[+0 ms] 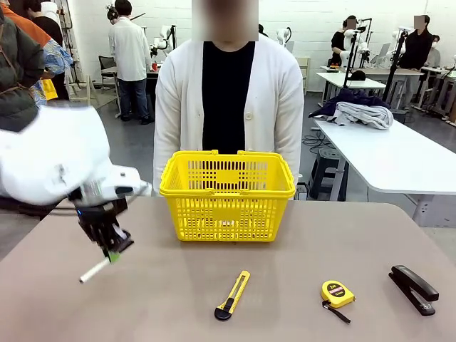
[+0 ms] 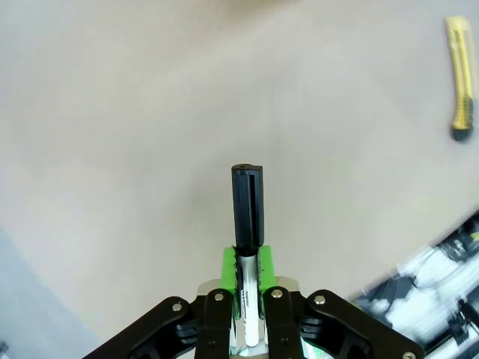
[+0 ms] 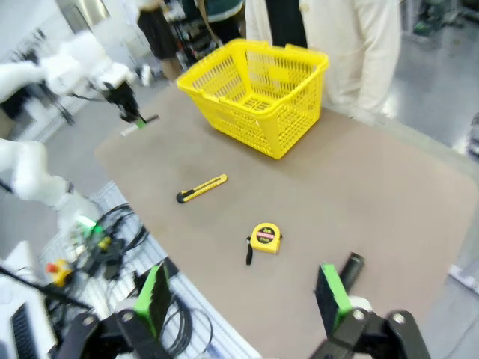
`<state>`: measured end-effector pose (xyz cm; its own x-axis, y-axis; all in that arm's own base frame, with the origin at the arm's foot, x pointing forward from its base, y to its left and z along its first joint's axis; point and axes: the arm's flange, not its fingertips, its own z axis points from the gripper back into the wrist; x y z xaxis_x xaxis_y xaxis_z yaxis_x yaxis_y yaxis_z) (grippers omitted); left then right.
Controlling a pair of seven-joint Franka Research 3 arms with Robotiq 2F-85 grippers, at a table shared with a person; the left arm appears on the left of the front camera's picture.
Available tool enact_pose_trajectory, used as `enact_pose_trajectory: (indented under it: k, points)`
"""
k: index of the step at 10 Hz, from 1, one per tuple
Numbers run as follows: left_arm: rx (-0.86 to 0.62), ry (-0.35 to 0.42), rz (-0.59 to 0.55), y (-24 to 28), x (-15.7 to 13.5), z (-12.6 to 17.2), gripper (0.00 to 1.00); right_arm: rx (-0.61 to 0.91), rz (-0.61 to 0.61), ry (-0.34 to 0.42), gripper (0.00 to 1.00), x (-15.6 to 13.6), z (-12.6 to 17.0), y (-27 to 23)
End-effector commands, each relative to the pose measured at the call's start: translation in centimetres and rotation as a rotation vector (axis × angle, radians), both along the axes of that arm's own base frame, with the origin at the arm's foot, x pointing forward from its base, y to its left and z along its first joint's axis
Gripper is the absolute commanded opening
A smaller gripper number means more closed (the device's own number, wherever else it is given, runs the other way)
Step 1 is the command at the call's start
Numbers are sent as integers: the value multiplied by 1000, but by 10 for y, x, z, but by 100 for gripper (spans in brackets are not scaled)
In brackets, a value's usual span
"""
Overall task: Place the items the person wants into the basket.
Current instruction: Pick up the item the person points to and place it in the Market Basket.
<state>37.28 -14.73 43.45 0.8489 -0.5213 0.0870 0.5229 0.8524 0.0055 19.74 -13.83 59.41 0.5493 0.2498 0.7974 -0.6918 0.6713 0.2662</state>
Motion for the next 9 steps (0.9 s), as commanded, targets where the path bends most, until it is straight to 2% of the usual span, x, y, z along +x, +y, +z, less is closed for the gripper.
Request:
enact_pose_trajectory:
  k: [1,2,4,7,9]
  points:
    - [-61,58,-78,17,-3,79,0,13,18,-9,100,2,-1,1]
    - [-78,62,-93,18,-6,103,0,13,18,-9,100,2,-1,1]
    - [-77,51,-111,14,-11,129,0,13,18,-9,100,2,-1,1]
    - [-66,49,-125,11,-23,138,0,13,18,-9,100,2,-1,1]
    - [-57,40,-106,15,-18,140,0,13,18,-9,100,2,-1,1]
